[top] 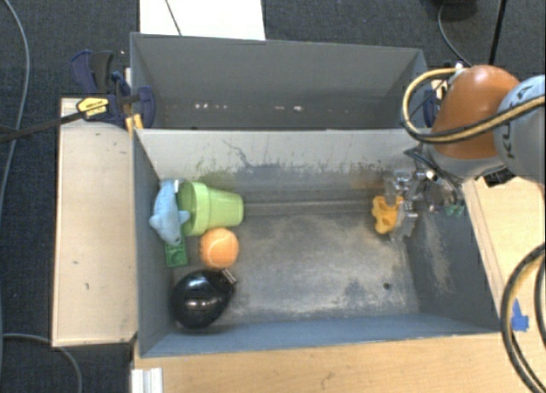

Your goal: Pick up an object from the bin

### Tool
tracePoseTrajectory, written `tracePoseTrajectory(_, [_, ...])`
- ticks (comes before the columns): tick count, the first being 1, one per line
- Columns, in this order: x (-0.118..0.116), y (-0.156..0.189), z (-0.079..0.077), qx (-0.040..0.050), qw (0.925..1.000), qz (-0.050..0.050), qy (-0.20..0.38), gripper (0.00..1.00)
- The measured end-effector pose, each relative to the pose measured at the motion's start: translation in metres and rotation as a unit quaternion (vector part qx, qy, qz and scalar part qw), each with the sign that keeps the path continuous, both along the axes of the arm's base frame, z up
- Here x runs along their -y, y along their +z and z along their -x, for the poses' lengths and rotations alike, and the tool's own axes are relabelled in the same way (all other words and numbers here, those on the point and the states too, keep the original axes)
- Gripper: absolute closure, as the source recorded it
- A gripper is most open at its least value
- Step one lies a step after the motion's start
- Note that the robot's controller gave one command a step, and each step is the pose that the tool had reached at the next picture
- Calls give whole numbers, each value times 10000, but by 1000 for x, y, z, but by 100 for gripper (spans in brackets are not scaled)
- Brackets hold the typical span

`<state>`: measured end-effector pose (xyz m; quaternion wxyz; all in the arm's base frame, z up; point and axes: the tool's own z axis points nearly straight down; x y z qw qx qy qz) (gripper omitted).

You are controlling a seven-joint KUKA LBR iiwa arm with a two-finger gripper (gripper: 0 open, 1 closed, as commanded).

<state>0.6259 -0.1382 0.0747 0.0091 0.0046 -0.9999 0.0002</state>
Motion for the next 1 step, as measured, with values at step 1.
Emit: tracePoseTrajectory(1, [2,0,-11,-222,9997,-24,26,100])
